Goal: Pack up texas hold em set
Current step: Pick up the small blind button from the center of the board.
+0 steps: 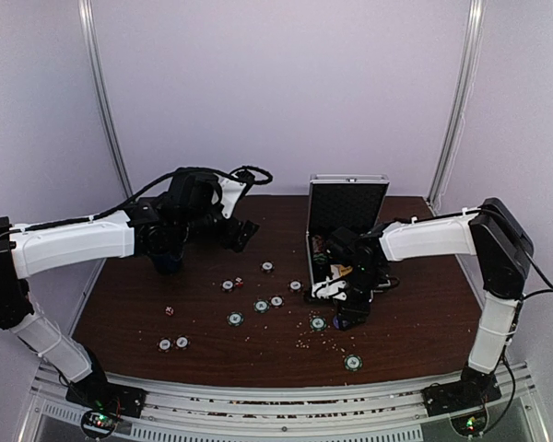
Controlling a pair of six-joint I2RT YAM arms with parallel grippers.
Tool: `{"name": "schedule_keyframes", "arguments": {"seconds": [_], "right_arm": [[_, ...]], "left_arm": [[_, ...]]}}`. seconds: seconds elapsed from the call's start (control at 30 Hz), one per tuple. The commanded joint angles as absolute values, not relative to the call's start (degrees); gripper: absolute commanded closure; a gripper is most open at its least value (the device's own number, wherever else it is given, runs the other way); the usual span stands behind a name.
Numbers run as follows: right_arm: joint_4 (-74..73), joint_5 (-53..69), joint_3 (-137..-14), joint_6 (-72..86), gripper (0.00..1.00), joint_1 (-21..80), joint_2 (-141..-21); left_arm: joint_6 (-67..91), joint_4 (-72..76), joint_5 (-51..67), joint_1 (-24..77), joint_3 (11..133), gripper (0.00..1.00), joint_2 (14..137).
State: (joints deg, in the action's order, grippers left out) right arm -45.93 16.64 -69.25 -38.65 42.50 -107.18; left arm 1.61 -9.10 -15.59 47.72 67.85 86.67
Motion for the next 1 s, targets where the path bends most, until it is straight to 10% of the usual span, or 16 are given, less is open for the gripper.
{"name": "schedule_keyframes", "arguments": {"seconds": [0.0,0.97], "right_arm": [[-43.9,13.8,-68.6,-37.4,0.38,43.3,-108.8],[-48.6,12.1,-65.6,-37.6,0.35,45.1,-109.5]], "left_arm": [[1.2,-8.0,-15.1,47.9,67.8,0.1,85.7],[1.0,-8.1,-14.8,47.8,67.8,0.1,85.8]]}}
